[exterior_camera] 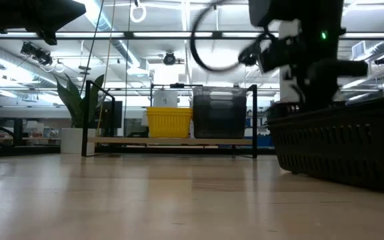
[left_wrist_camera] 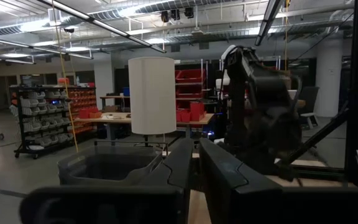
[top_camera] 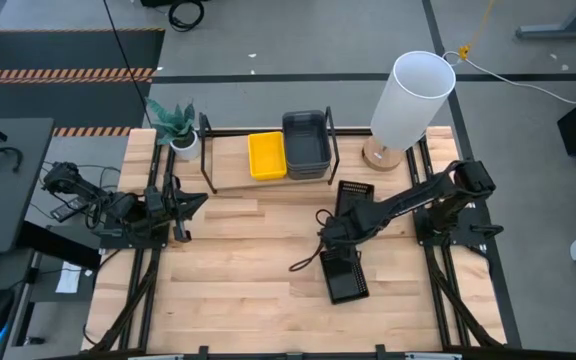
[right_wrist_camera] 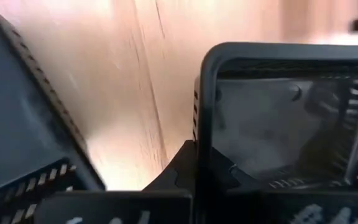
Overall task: Stack baskets on shelf by color
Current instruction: Stack the top small black bin on top of the bottom small black bin
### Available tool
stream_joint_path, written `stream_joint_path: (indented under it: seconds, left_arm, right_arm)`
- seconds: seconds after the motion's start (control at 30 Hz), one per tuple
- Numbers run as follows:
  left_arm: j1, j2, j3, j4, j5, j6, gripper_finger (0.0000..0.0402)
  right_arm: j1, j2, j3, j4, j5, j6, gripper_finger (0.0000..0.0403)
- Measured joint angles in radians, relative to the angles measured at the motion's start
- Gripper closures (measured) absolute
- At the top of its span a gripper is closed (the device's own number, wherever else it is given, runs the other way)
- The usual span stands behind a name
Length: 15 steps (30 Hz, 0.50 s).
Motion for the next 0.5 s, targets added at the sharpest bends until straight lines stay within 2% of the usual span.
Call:
stream_joint_path:
  seconds: [0.13, 0.27, 0.5]
  left_arm:
    - [0.0, 0.0, 0.0, 0.0, 0.0, 0.0, 0.0366]
    - [0.0, 0.0, 0.0, 0.0, 0.0, 0.0, 0.0372]
    - [0.0, 0.0, 0.0, 0.0, 0.0, 0.0, 0.0367]
  right_arm:
    - [0.018, 0.0, 0.096, -0.032, 0.0, 0.002, 0.0398]
    - [0.054, 0.0, 0.163, 0.011, -0.012, 0.003, 0.0398]
    - [0.158, 0.0, 0.189, 0.11, -0.026, 0.043, 0.0398]
